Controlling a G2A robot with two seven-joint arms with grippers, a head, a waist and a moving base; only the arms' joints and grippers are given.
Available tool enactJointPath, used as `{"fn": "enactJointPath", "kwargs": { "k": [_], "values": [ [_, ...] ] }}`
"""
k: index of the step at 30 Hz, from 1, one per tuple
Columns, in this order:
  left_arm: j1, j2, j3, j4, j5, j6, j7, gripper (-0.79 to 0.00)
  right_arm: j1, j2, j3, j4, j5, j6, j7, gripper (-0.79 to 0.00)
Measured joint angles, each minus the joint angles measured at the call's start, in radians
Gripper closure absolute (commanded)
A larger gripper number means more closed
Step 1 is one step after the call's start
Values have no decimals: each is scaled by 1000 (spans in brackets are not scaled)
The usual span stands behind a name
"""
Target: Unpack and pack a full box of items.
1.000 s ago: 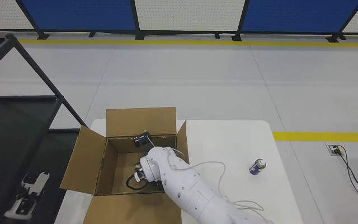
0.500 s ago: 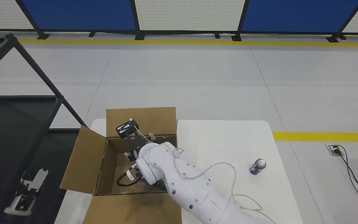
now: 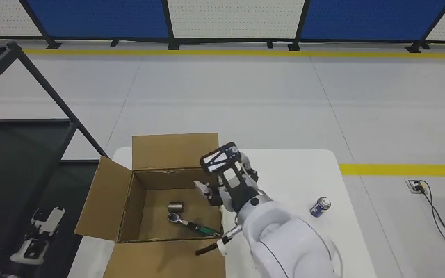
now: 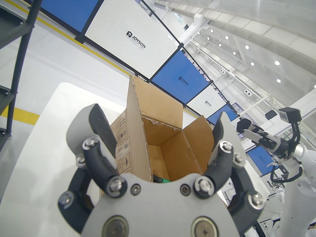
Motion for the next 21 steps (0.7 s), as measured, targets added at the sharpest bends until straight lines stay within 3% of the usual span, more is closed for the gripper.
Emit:
{"fn": "enactJointPath", "kwargs": {
  "k": [10, 21],
  "values": [
    [-7, 1, 4, 4, -10, -3, -16, -785, -126, 14, 170, -106, -170, 98, 100, -785],
    [-13, 2, 7, -18, -10, 6, -27, -785, -269, 31, 464, 21, -213, 175, 105, -785]
  ]
}}
